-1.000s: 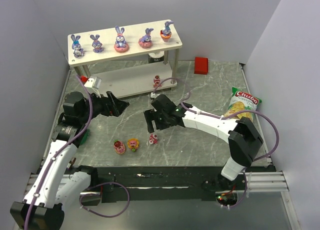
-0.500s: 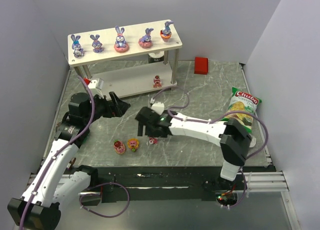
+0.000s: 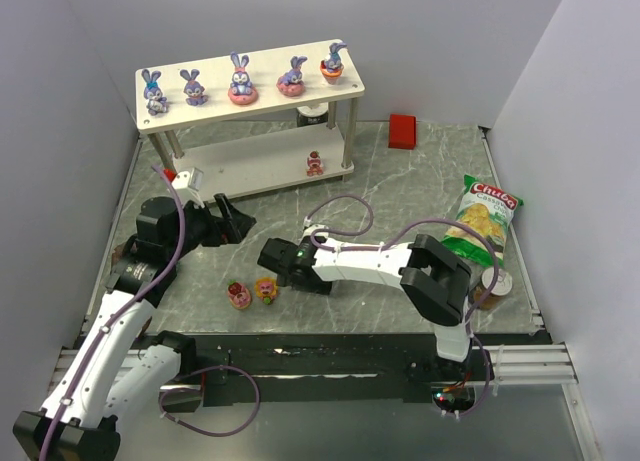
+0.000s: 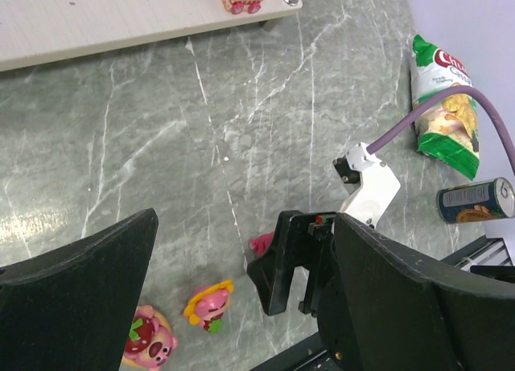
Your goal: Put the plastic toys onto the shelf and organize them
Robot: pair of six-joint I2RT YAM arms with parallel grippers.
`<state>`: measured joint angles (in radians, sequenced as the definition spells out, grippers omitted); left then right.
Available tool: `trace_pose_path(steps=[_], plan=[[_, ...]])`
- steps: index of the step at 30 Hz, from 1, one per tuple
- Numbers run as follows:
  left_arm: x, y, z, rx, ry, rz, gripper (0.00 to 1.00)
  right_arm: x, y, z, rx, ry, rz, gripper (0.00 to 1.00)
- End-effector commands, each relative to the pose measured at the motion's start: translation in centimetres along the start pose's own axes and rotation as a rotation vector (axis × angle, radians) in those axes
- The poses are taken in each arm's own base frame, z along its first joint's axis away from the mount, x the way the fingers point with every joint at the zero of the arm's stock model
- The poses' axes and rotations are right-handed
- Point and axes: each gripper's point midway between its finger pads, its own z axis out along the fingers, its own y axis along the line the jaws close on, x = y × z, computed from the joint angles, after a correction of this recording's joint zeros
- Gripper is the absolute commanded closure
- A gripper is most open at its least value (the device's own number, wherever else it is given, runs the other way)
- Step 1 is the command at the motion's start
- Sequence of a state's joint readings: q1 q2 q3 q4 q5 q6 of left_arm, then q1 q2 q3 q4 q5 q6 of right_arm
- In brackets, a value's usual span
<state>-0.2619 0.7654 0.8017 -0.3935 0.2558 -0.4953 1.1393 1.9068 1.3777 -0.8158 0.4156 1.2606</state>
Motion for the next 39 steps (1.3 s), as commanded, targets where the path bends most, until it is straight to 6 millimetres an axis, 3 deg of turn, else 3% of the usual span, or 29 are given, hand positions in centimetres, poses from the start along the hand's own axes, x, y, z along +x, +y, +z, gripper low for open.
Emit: trace_pose_path(steps=[1,18,29,30,33,34,35,36,38,39], plan=[[0.3,0.2,-0.2,-0.013,0.002,-0.018,0.04,-0.7,-0.5,0.9,0.054,-0.068,0.042,0.14],[0.4,0.1,-0.4,-0.016,0.033,0.012,0.04,-1.1,0.1,4.1,0.097,-0.116,0.044,0.25],[0.4,0.0,-0.8,-0.003,0.015,0.025,0.04,-2.5,0.0,5.3,0.063,-0.124,-0.014,0.53],[0.2,-0.1,-0.8,-0.001,0.010,0.028,0.04,-2.7,-0.2,5.5,0.059,-0.116,-0.033,0.58],[0.1,-0.1,-0.8,-0.001,0.007,0.030,0.03,-3.2,0.4,6.1,0.002,-0.088,-0.087,0.90],[0.0,-0.2,-0.8,-0.001,0.003,0.031,0.03,-3.7,0.9,6.2,-0.031,-0.085,-0.105,0.94],[0.0,-0.1,-0.8,-0.002,0.005,0.032,0.04,-3.7,0.6,6.6,-0.051,-0.079,-0.187,0.97],[-0.1,-0.2,-0.8,0.001,-0.001,0.034,0.04,-3.8,2.4,6.6,-0.145,-0.073,-0.203,1.00],[-0.2,-0.3,-0.6,0.005,-0.002,0.033,0.04,-5.1,2.3,7.2,-0.212,-0.070,-0.304,1.00],[-0.3,-0.3,-0.6,0.008,-0.005,0.036,0.03,-6.1,3.4,7.3,-0.274,-0.097,-0.320,1.00]])
